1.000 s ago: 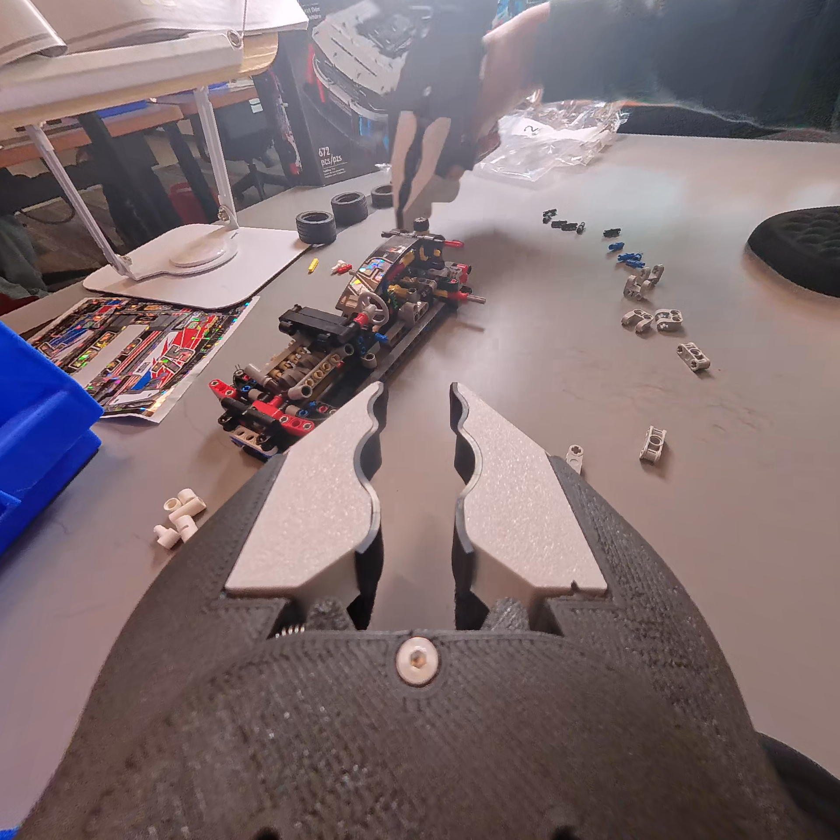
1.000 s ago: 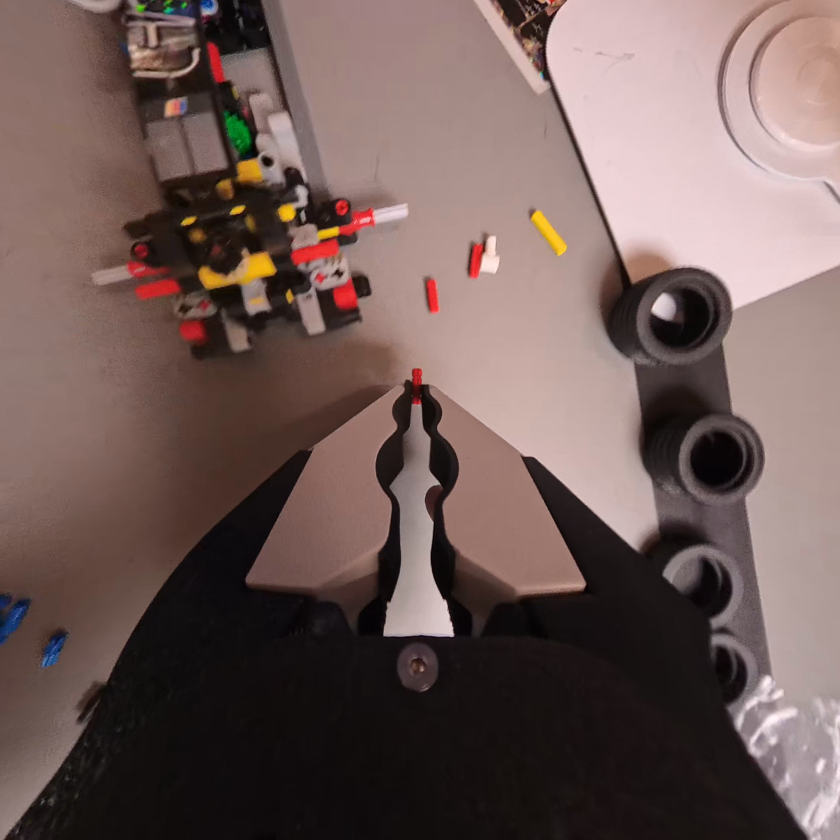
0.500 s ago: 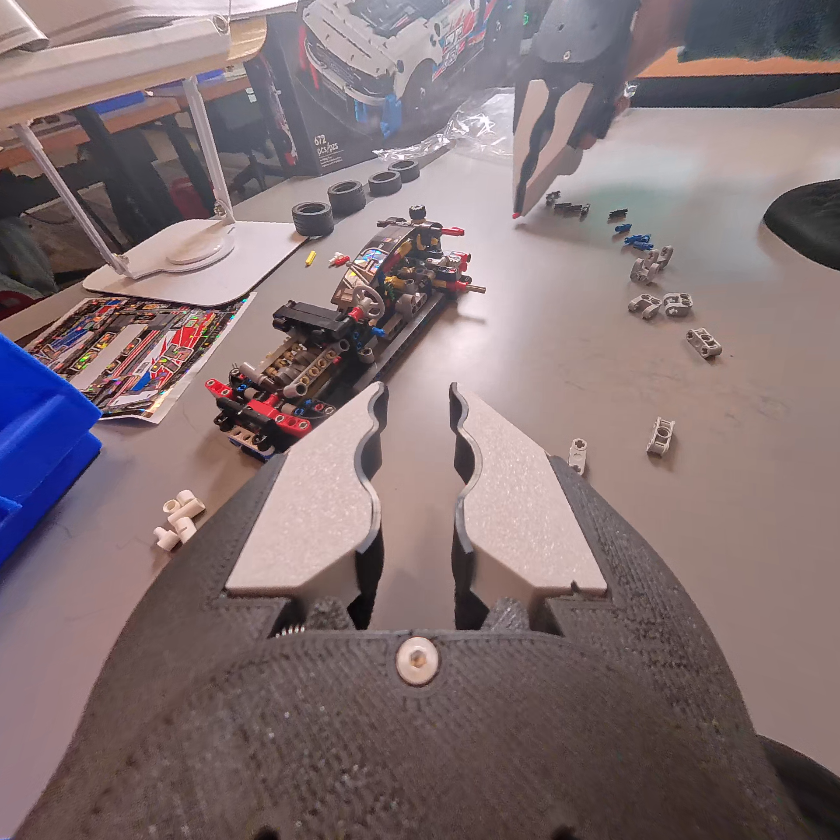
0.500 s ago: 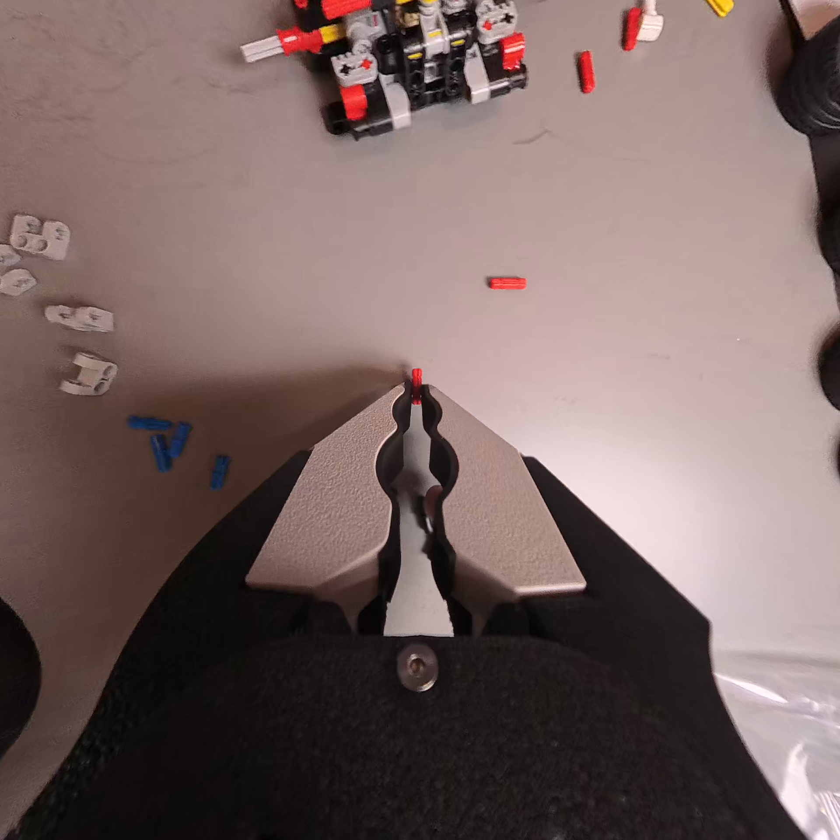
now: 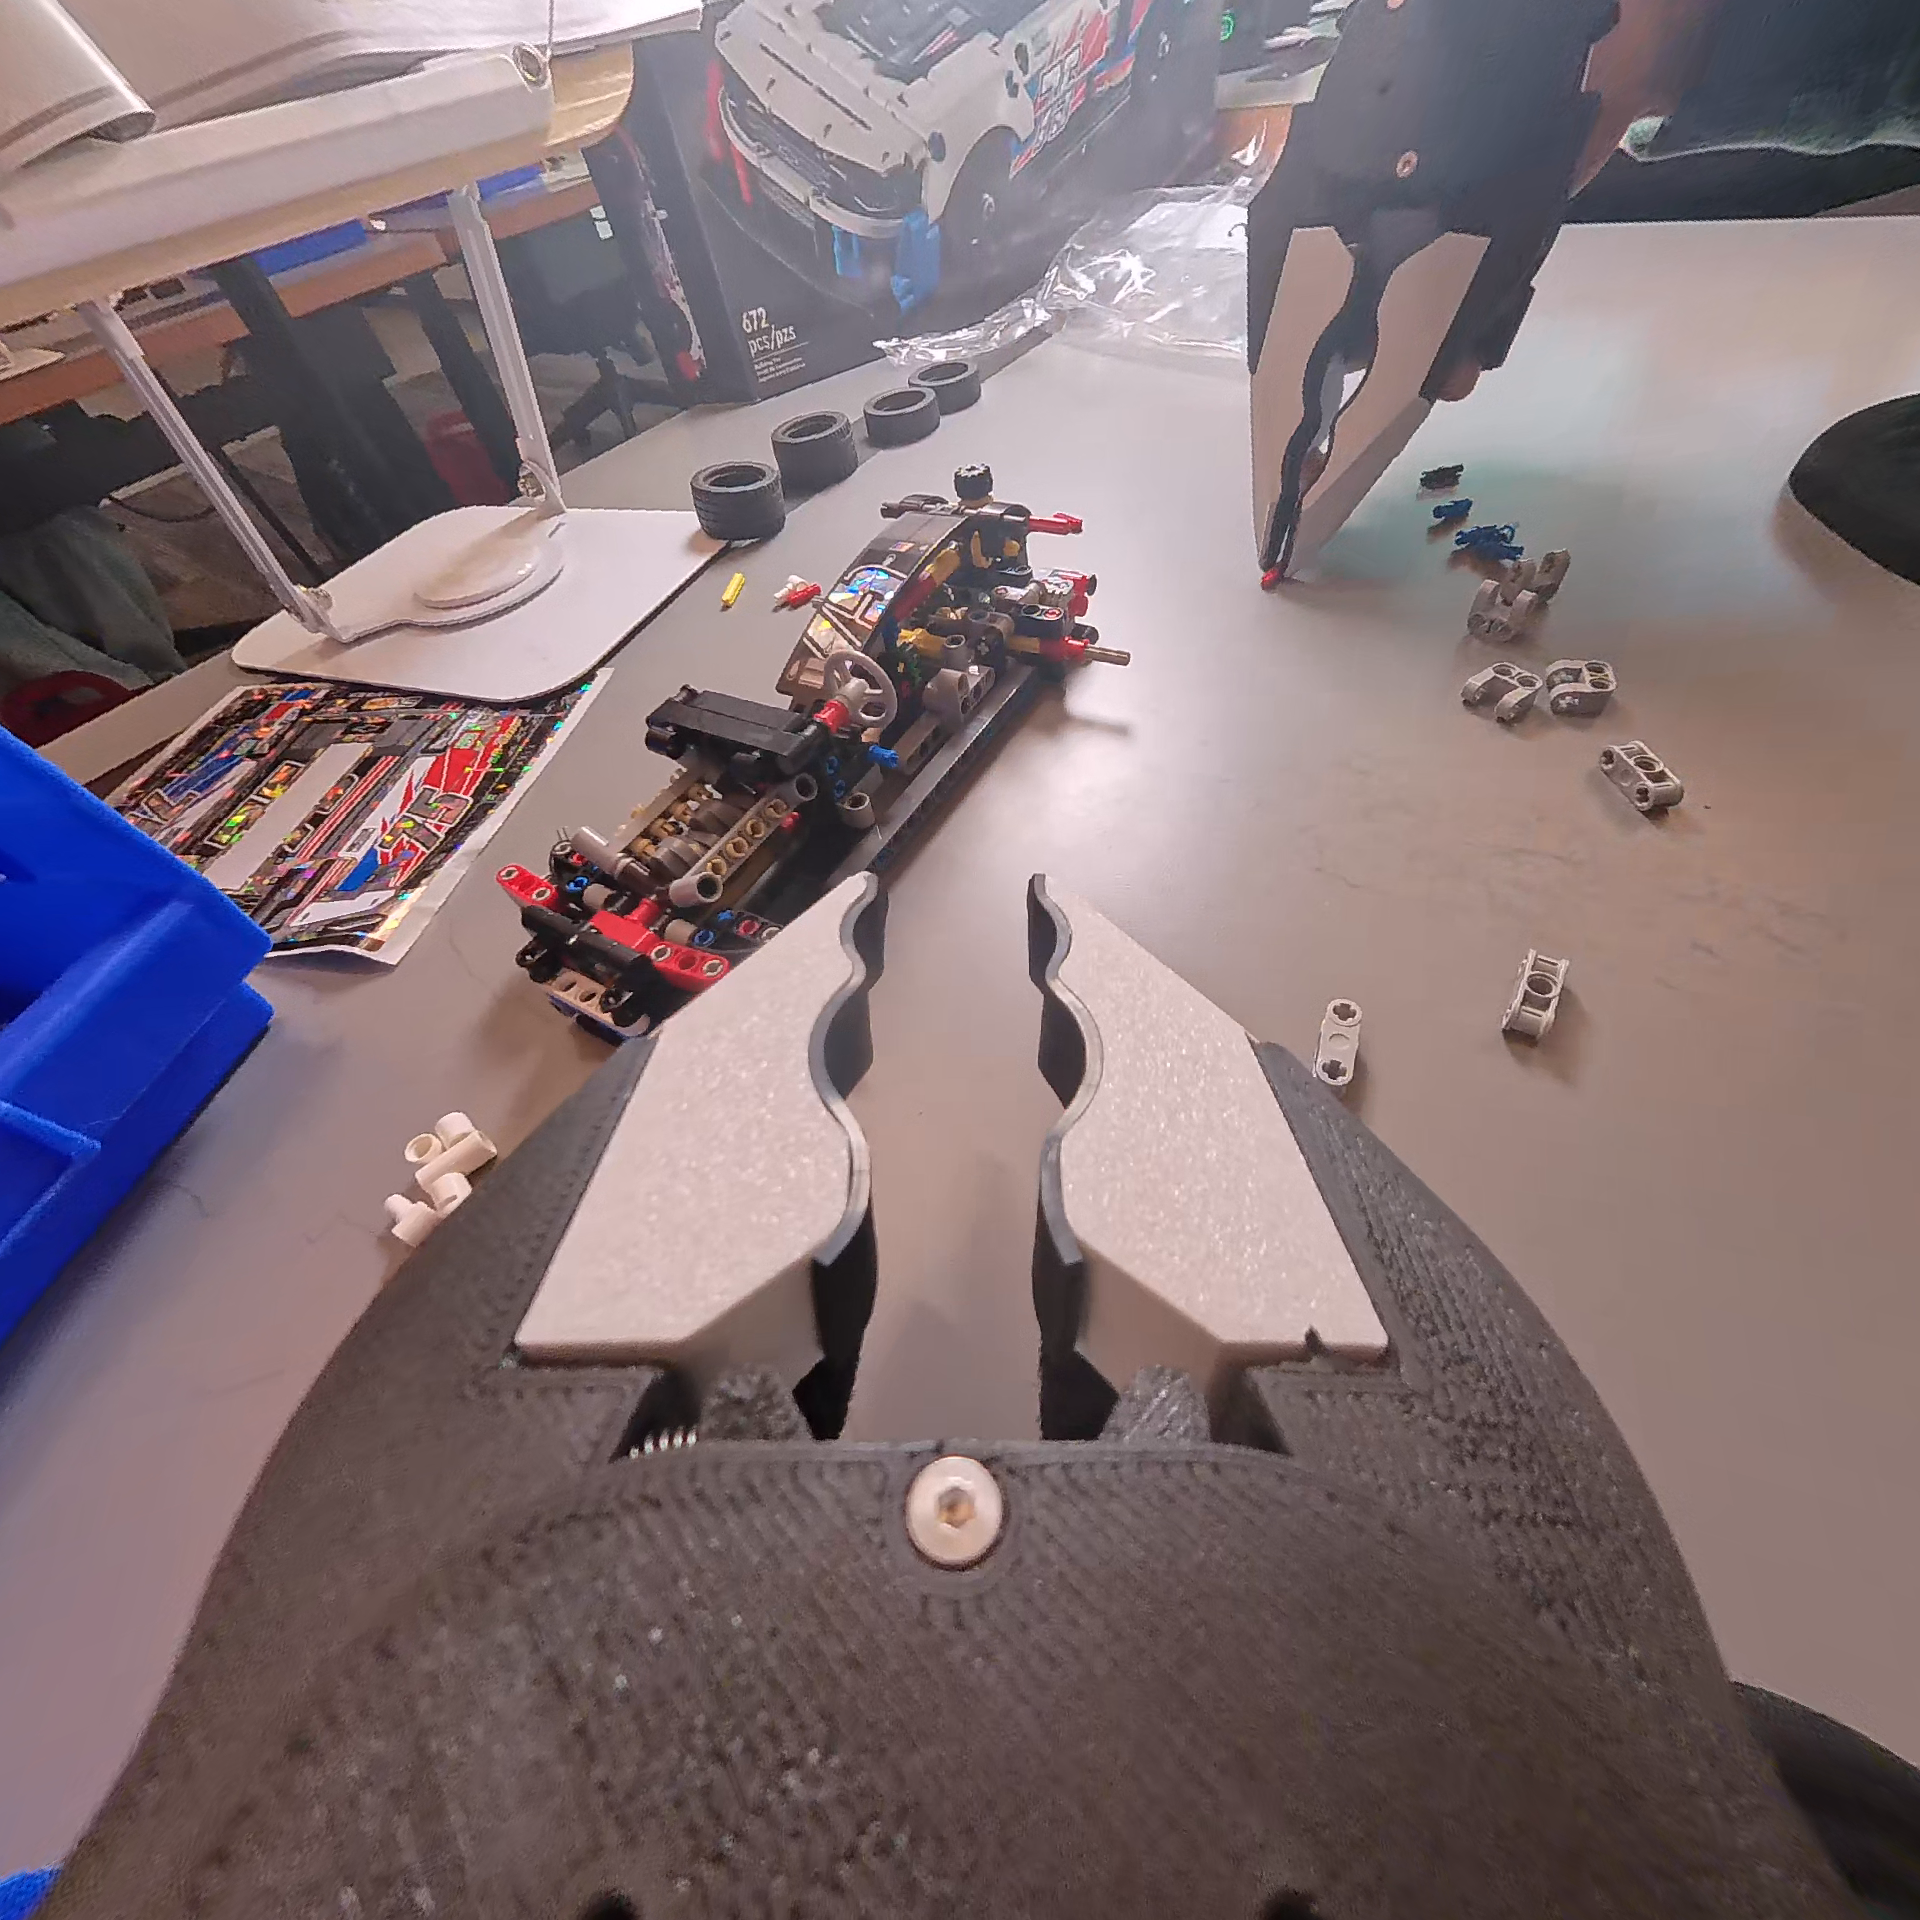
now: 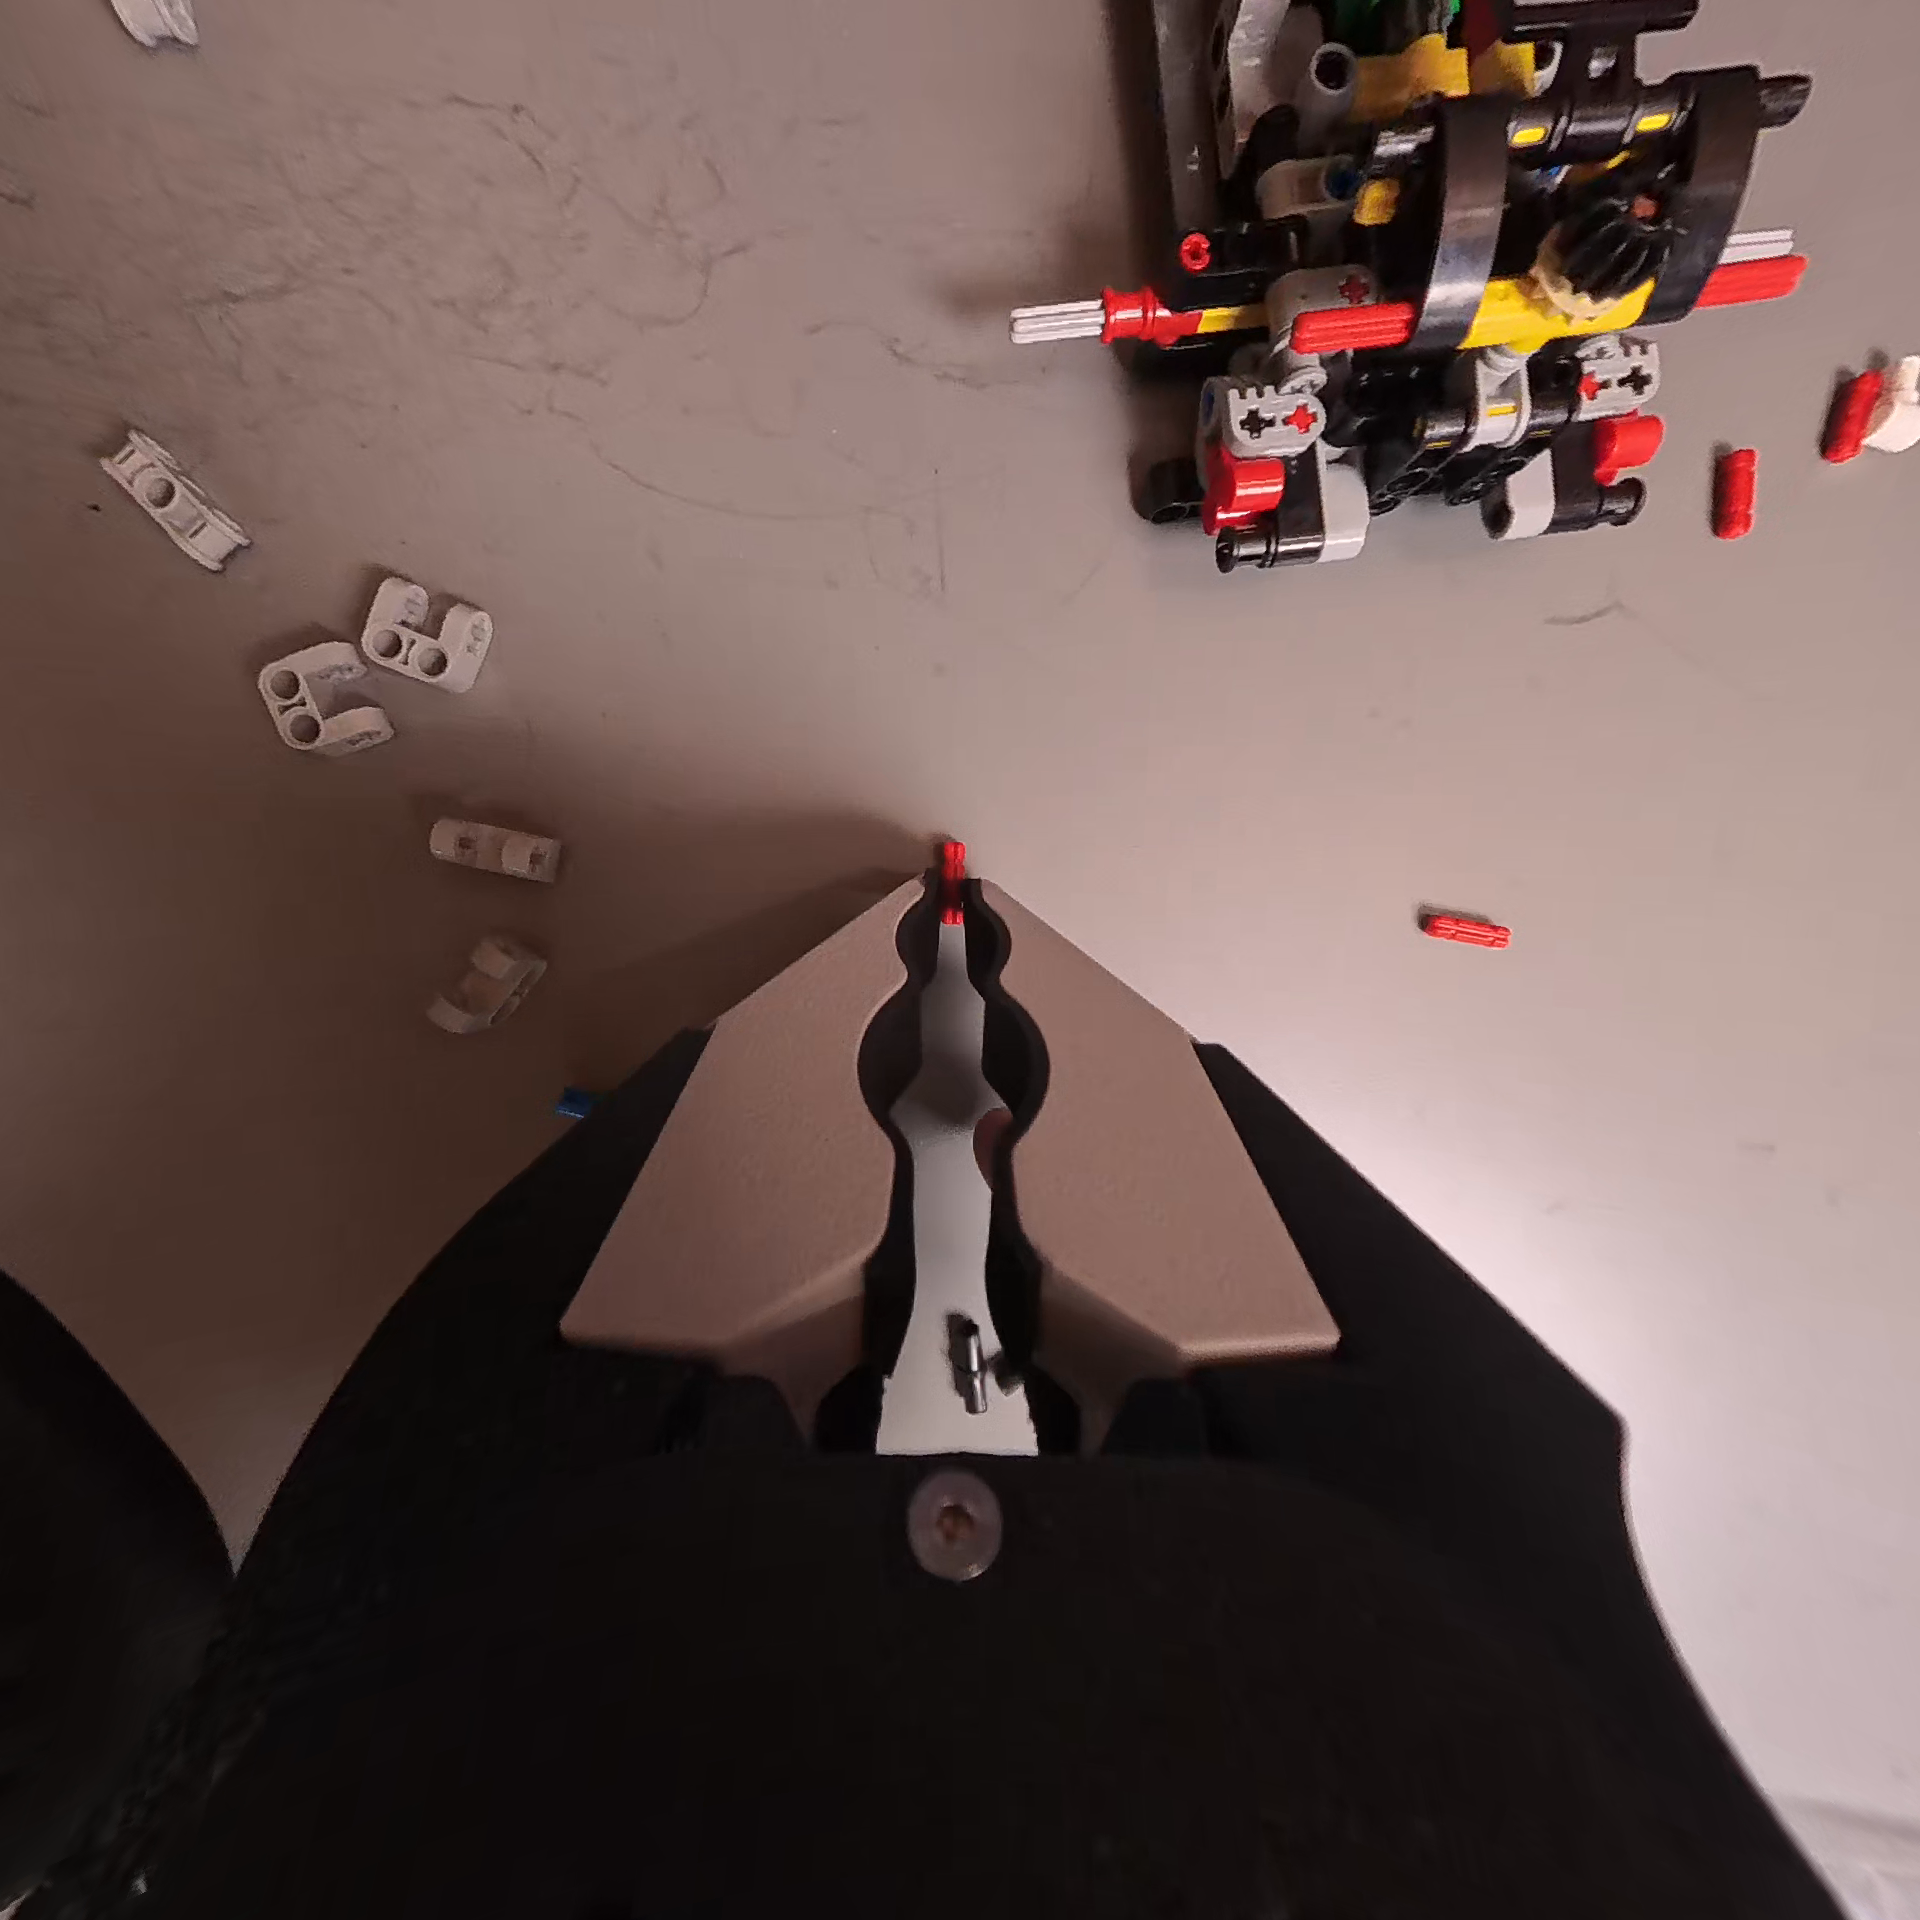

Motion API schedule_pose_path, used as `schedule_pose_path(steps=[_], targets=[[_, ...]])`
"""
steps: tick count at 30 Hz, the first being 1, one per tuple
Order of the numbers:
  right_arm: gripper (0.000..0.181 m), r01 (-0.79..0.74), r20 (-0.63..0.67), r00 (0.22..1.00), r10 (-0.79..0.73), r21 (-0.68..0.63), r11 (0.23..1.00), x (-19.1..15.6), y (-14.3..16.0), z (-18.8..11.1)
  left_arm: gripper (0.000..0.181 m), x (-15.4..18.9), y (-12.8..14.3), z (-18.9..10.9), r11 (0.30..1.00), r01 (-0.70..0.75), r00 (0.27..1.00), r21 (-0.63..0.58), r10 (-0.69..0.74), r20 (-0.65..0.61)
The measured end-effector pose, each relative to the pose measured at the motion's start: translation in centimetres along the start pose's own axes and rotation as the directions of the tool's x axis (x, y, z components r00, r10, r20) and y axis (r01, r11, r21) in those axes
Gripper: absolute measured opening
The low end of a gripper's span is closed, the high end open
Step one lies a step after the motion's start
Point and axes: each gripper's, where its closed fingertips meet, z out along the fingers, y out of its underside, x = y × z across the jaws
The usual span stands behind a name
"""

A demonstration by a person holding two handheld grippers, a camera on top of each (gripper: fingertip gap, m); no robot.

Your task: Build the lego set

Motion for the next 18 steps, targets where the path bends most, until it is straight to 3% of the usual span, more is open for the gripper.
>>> schedule_pose_path(steps=[5, 8, 11, 18], targets=[[0.01, -0.012, 0.006, 1.0, 0.012, 0.027, 1.0, 0.6, -0.6, -0.4, 0.025, 0.1, -0.2, -0.1, 1.0, -0.001, 1.0, 0.007, 0.001, -0.007], [0.009, -0.046, -0.054, 0.997, 0.051, 0.094, 0.995, 3.8, -1.9, -1.7, 0.025, 0.2, -0.2, 0.0, 1.0, 0.001, 1.0, 0.008, -0.001, -0.016], [0.009, -0.039, -0.139, 0.989, 0.041, 0.018, 0.999, 8.0, -0.4, -2.1, 0.026, 0.2, -0.1, 0.0, 1.0, 0.007, 1.0, 0.007, -0.007, -0.018], [0.025, -0.022, 0.001, 1.0, 0.022, -0.038, 0.999, 10.2, 1.0, -0.4, 0.026, 0.0, 0.0, 0.0, 0.999, 0.033, 0.999, 0.007, -0.033, -0.023]])
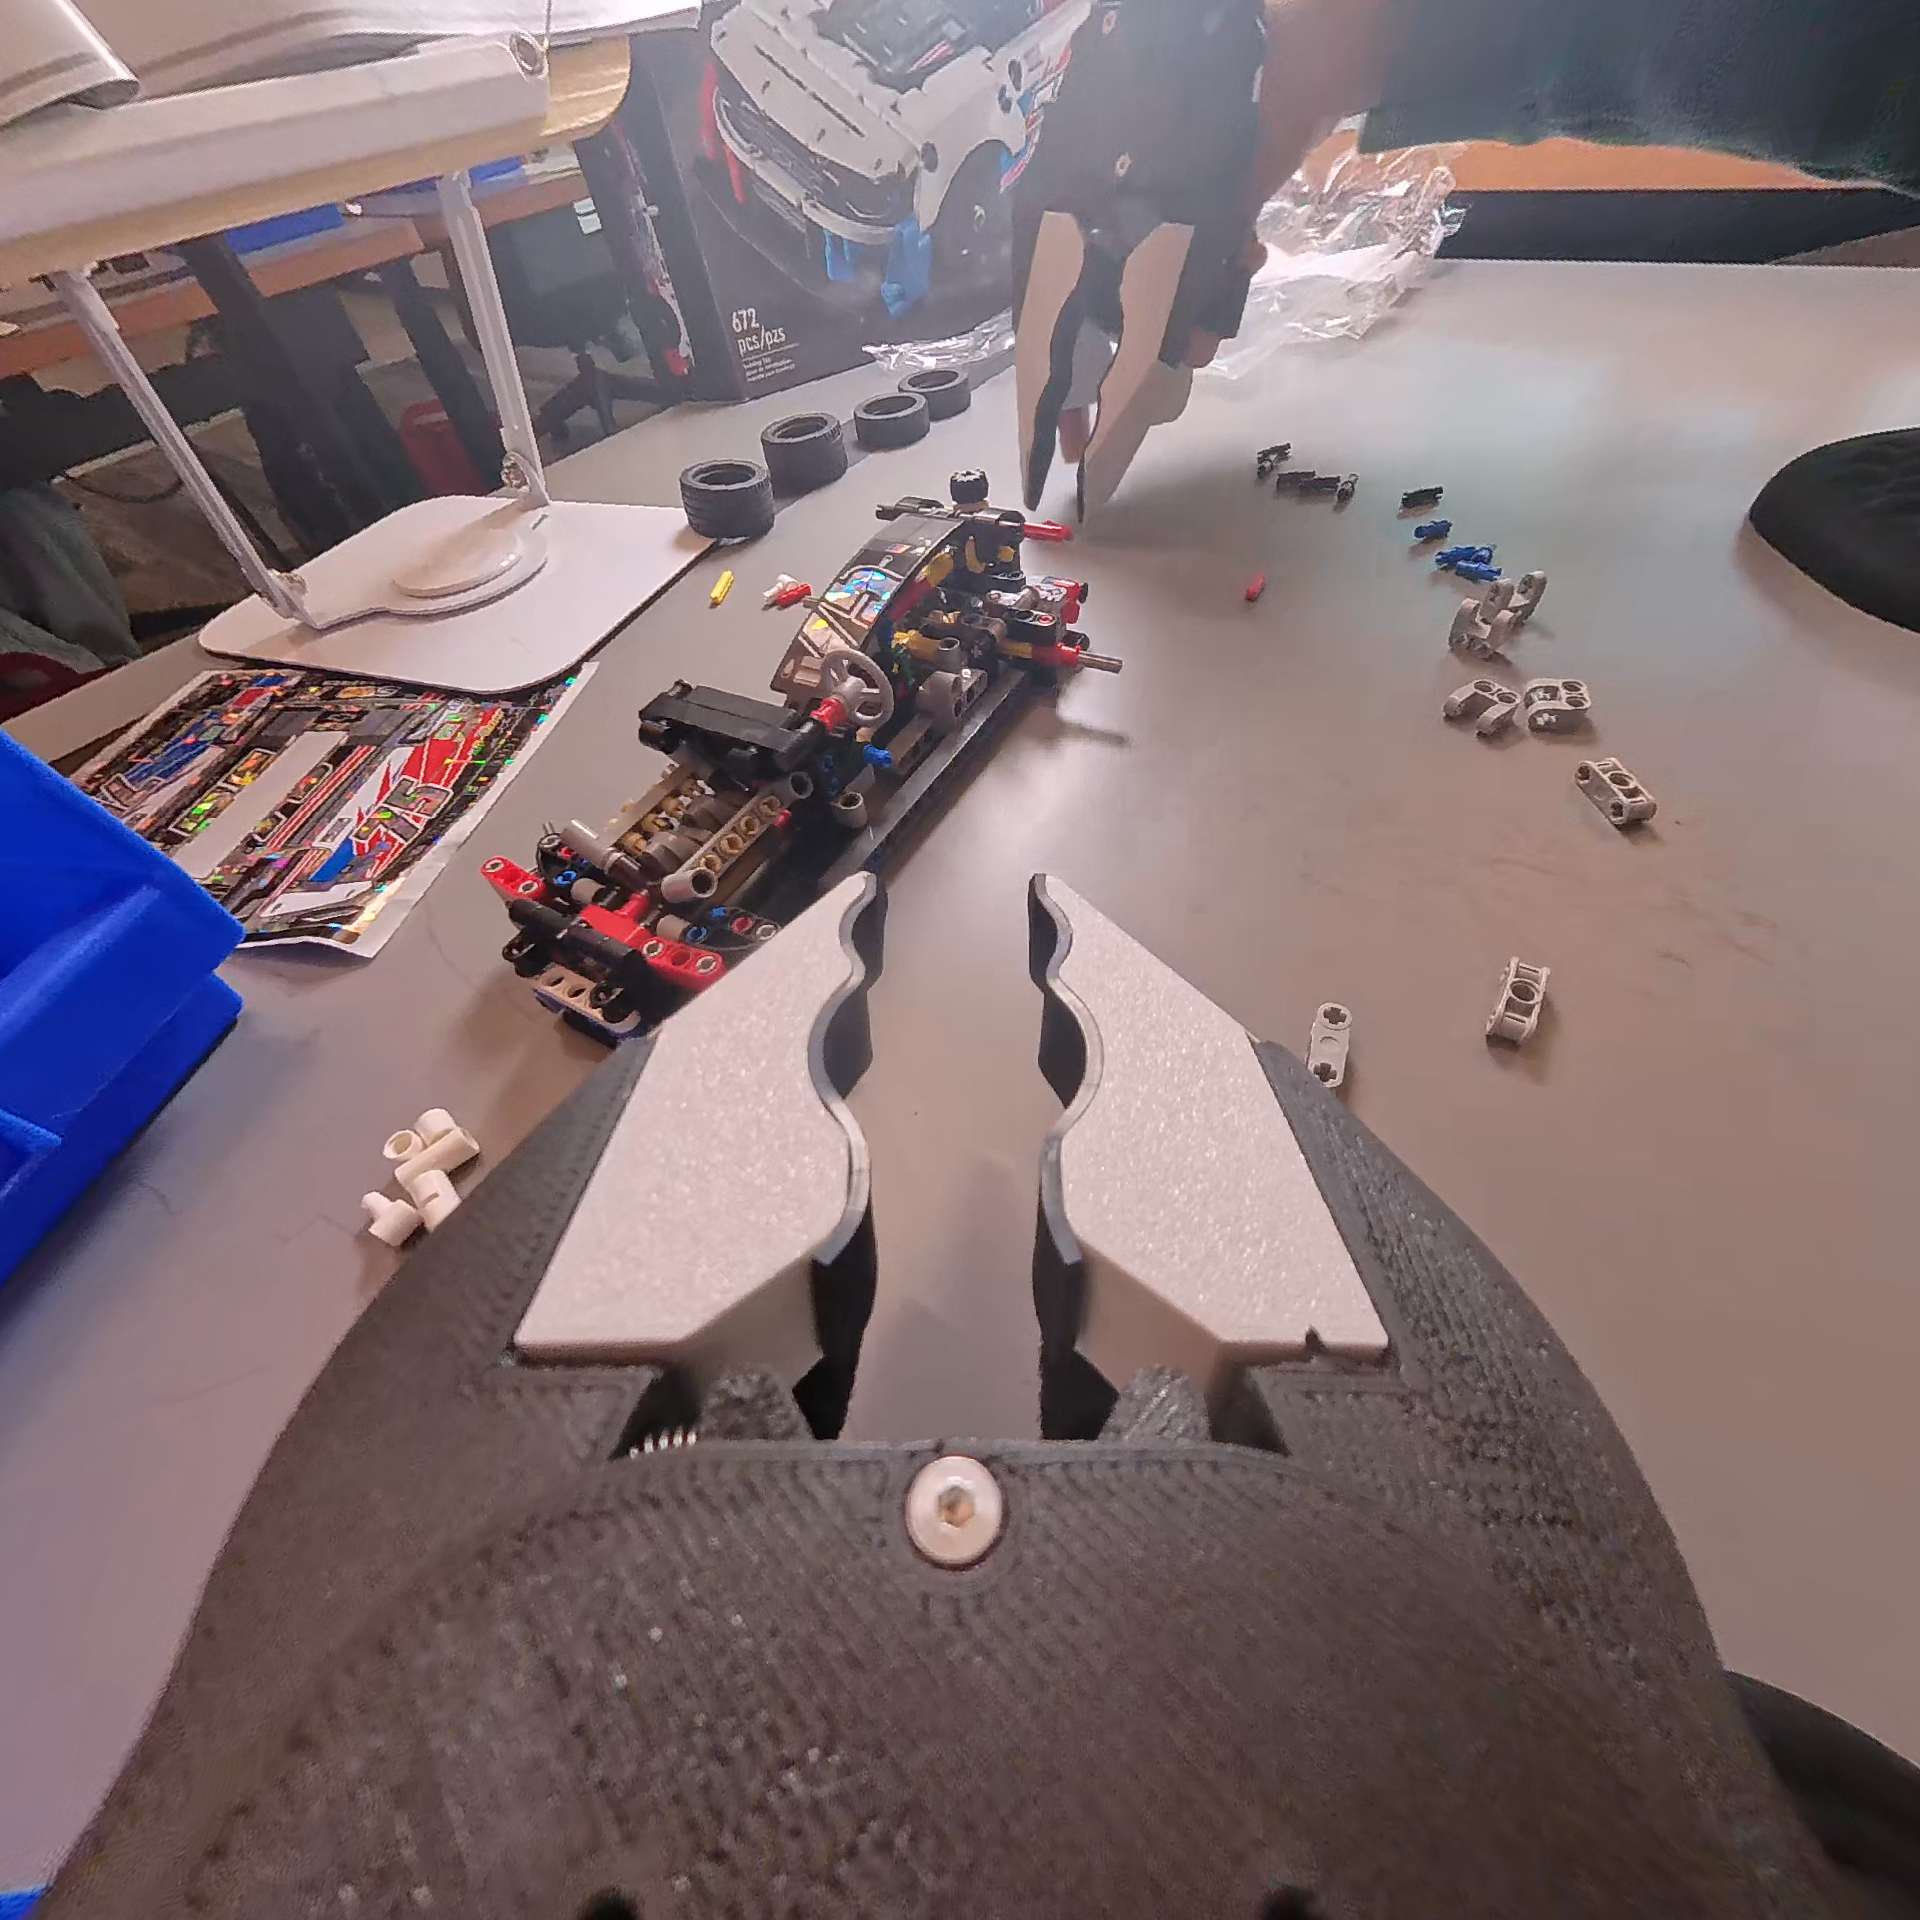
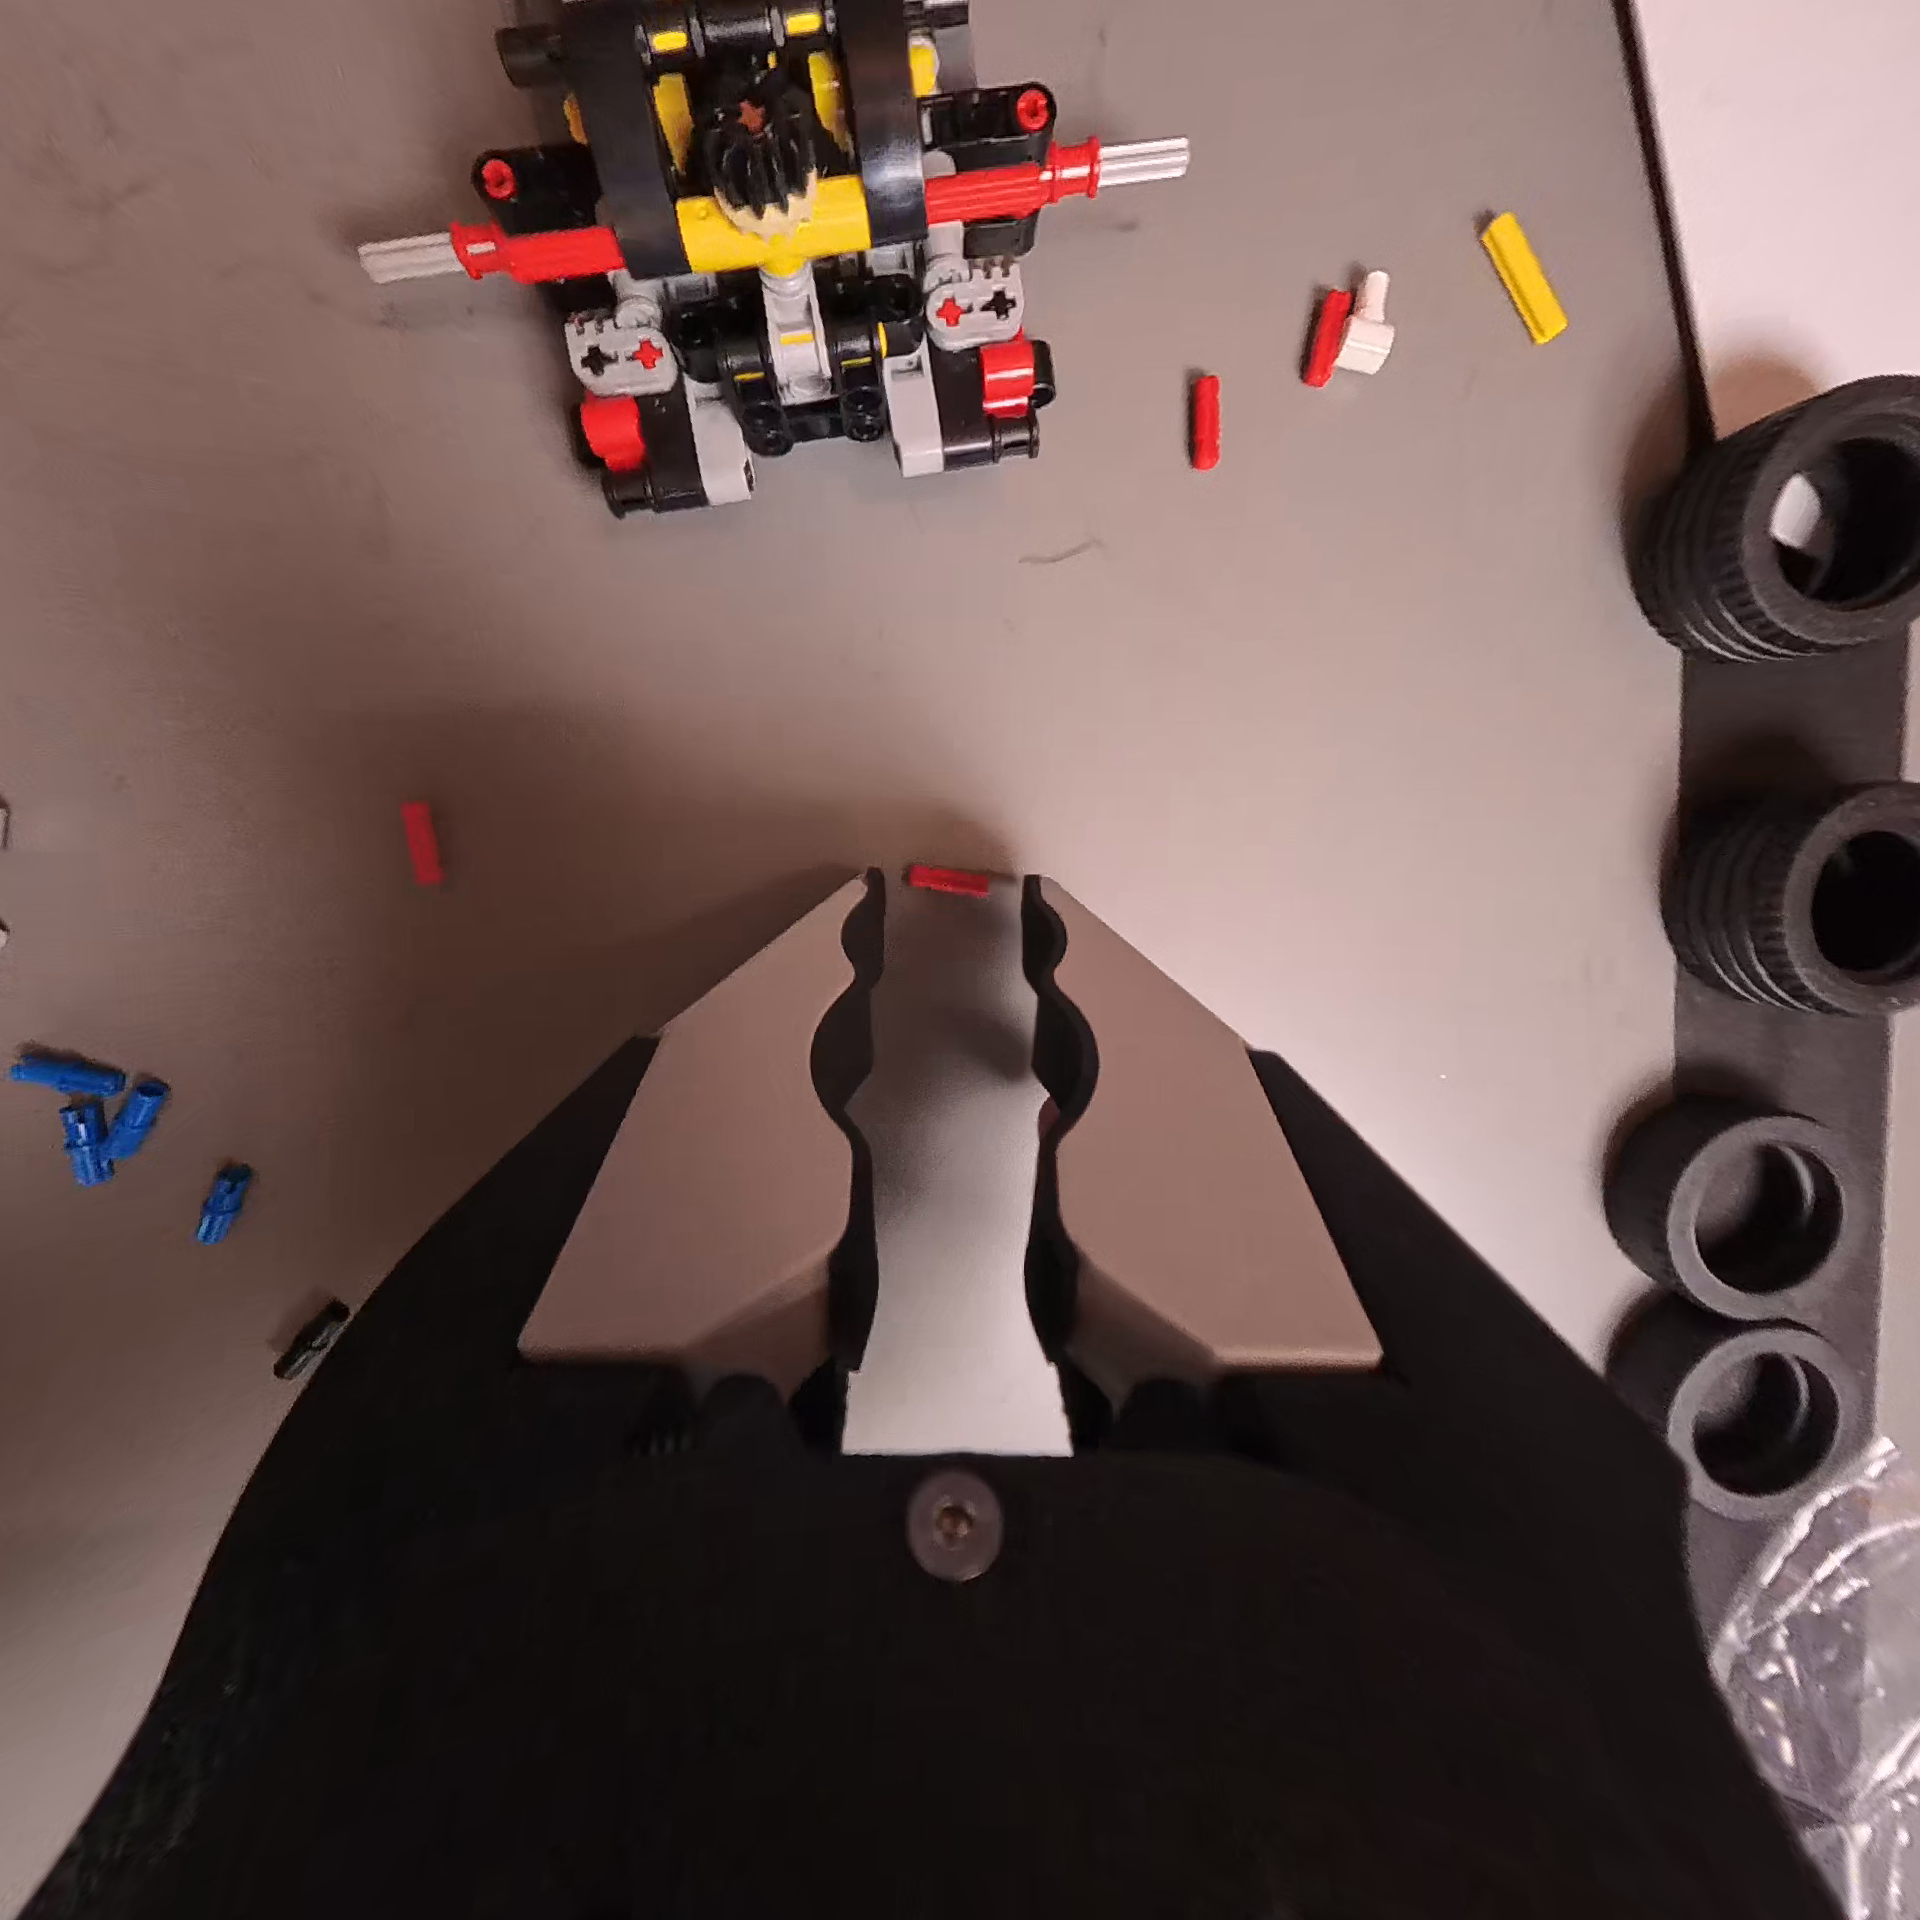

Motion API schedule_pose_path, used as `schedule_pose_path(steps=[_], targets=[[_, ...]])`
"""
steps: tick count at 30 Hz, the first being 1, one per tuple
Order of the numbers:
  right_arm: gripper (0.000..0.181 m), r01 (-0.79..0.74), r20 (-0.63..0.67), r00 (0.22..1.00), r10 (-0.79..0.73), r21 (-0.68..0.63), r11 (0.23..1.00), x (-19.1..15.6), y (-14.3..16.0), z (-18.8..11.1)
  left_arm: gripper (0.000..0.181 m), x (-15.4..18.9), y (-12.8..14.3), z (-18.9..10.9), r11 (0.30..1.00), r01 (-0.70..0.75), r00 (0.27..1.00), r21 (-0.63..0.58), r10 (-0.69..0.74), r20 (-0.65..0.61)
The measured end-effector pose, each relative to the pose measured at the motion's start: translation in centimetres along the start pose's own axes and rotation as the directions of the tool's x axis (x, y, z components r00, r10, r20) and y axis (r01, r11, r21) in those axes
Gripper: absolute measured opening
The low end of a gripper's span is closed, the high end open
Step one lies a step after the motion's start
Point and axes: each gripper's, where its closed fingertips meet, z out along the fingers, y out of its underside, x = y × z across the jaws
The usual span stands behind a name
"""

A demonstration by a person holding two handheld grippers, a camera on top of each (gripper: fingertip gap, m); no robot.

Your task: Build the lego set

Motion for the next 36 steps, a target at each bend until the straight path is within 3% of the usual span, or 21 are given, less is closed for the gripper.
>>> schedule_pose_path(steps=[12, 18, 21, 29, 36], targets=[[0.006, 0.028, 0.066, 0.997, -0.026, -0.032, 0.999, -1.4, 0.6, 0.2, 0.026, 0.2, 0.1, 0.1, 1.0, 0.015, 1.0, 0.0, -0.015, -0.021], [0.012, 0.031, 0.051, 0.998, -0.03, -0.022, 0.999, -1.2, 0.1, 0.4, 0.026, 0.1, 0.1, 0.1, 1.0, 0.018, 1.0, -0.003, -0.018, -0.019], [0.003, 0.029, 0.056, 0.998, -0.028, -0.024, 0.999, -1.5, 0.0, 0.6, 0.026, 0.1, 0.1, 0.1, 1.0, 0.016, 1.0, -0.003, -0.017, -0.018], [0.002, 0.073, 0.101, 0.992, -0.073, 0.009, 0.997, -7.5, -1.2, 0.9, 0.026, 0.2, 0.0, 0.0, 1.0, 0.012, 1.0, 0.002, -0.012, -0.022], [0.003, 0.093, 0.074, 0.993, -0.092, -0.011, 0.996, -9.0, -0.8, 0.6, 0.026, 0.3, 0.0, 0.0, 1.0, 0.001, 1.0, 0.001, -0.001, -0.024]])
